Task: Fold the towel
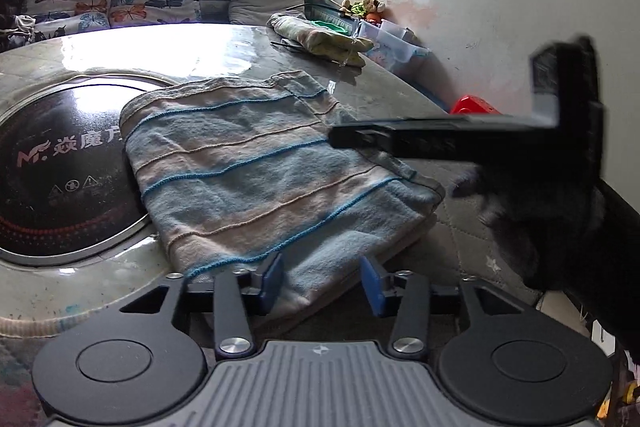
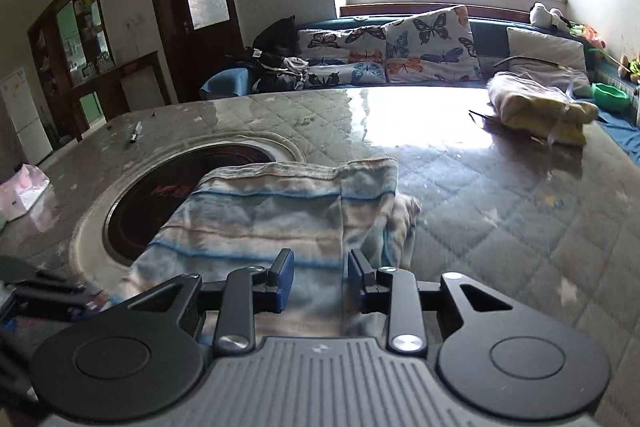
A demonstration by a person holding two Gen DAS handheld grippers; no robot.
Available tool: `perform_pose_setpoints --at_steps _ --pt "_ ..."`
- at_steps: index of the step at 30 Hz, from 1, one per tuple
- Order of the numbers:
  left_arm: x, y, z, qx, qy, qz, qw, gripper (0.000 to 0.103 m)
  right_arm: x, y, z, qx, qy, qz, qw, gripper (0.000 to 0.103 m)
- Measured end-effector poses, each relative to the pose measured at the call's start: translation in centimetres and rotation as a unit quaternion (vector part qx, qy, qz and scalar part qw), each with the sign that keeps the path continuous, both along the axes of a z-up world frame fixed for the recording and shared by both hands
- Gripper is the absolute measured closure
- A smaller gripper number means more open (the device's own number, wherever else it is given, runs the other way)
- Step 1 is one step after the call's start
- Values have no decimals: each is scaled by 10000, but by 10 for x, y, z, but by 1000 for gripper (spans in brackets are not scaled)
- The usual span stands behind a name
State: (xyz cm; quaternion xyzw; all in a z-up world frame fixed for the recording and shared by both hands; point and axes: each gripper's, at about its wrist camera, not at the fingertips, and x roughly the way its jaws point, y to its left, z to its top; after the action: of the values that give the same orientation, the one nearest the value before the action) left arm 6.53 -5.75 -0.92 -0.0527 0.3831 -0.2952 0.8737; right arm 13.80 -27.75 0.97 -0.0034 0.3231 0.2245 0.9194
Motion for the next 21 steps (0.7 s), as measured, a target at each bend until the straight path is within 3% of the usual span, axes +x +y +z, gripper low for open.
perform_pose_setpoints --at_steps 8,14,21 --pt "3 3 -2 -155 81 5 9998 51 40 -6 -8 -42 107 -249 9996 75" --pt "3 2 2 -204 135 21 9997 48 48 13 7 -250 -35 60 9997 74" --pt "3 10 5 -200 59 195 9996 47 69 37 0 -545 241 186 9980 74"
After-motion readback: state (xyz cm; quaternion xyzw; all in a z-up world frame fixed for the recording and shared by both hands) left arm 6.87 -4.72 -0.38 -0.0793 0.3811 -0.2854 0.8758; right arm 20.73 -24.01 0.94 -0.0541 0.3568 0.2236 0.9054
